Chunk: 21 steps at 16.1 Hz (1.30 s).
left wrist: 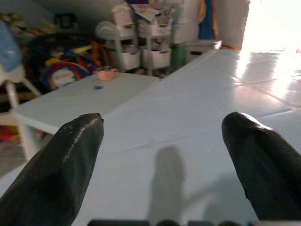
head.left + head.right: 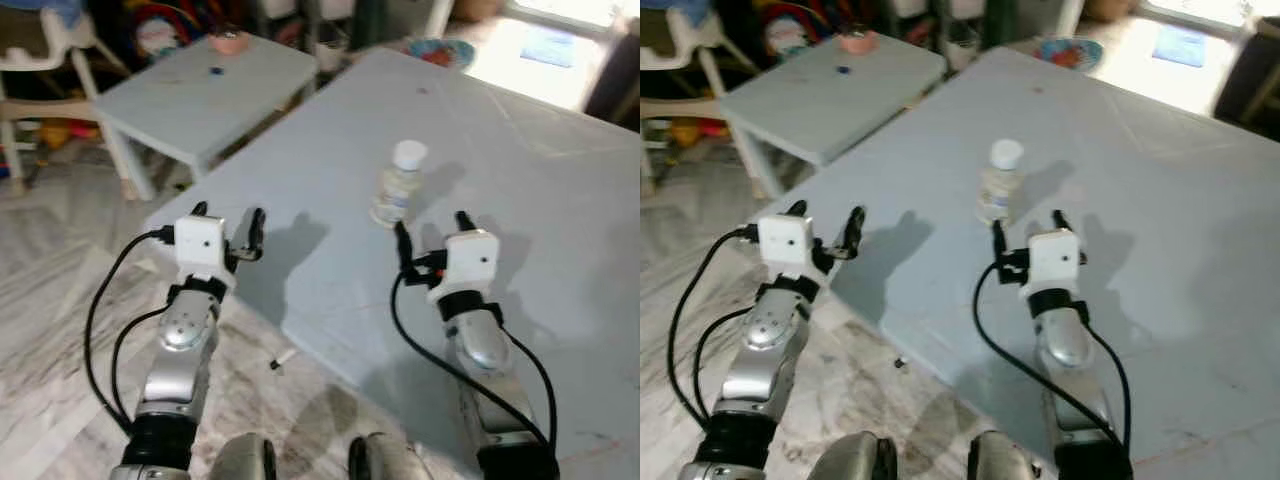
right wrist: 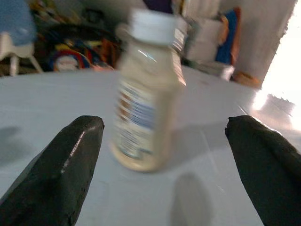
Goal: Restocking fridge
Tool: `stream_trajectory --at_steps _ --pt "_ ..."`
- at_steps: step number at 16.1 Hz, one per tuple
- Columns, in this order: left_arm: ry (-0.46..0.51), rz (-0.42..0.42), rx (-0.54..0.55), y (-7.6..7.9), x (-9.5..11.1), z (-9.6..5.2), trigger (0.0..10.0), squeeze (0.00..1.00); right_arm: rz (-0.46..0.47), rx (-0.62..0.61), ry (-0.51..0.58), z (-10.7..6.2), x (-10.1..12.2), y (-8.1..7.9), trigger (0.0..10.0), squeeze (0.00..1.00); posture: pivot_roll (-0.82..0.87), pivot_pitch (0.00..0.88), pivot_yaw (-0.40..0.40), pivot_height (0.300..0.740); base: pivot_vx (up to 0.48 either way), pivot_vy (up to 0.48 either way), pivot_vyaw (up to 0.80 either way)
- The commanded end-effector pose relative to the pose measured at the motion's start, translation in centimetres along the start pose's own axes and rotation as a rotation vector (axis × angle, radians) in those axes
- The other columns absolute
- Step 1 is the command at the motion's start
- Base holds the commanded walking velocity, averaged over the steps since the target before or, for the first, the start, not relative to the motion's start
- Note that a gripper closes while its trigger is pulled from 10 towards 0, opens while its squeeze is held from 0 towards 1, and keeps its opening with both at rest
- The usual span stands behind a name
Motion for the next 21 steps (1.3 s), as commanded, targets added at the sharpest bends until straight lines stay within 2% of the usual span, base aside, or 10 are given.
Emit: stream_trajectory --at_steps 1,3,6,10,13,21 --pt "0.005 -0.001 -0.005 0.2 0.1 0.0 10.0 0.00 -0.015 0.007 0.023 0.2 0.4 0.1 10.0 0.00 -0.01 0.103 0.015 0.740 0.000 0.000 0.00" --pt "0.008 -0.005 -0.013 0.7 0.2 0.1 10.0 0.00 -0.032 0.034 0.058 1.0 1.2 0.1 10.0 0.00 -0.01 0.101 0.016 0.740 0.000 0.000 0.00" --pt "0.011 -0.008 -0.041 1.2 0.3 0.0 10.0 0.00 -0.080 0.040 0.109 2.9 2.3 0.9 10.0 0.00 0.00 0.099 0.017 0.740 0.000 0.000 0.00" --pt "0.005 -0.002 -0.035 1.0 0.1 -0.1 10.0 0.00 -0.083 0.071 0.140 5.2 3.2 1.4 10.0 0.00 0.01 0.104 0.019 0.740 0.000 0.000 0.00" --pt "0.002 0.006 -0.032 0.8 0.2 -0.2 10.0 0.00 -0.079 0.109 0.164 7.0 4.1 1.0 10.0 0.00 0.02 0.111 0.025 0.740 0.000 0.000 0.00" --pt "-0.011 0.016 -0.035 0.6 0.1 -0.6 10.0 0.00 -0.051 0.091 0.170 9.0 4.6 1.3 10.0 0.00 0.04 0.125 0.031 0.740 0.000 0.000 0.00"
Point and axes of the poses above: a point about 5 cm out from each wrist's last joint towards the gripper, its own z axis pointing out of the wrist towards the gripper, its own x axis along the axis of the wrist's last joint, y = z × x, the point moved 2 cm from there along z, pointing out of the wrist towards the gripper, and after that the axes turned 4 degrees about -z, right-handed, at the moved point
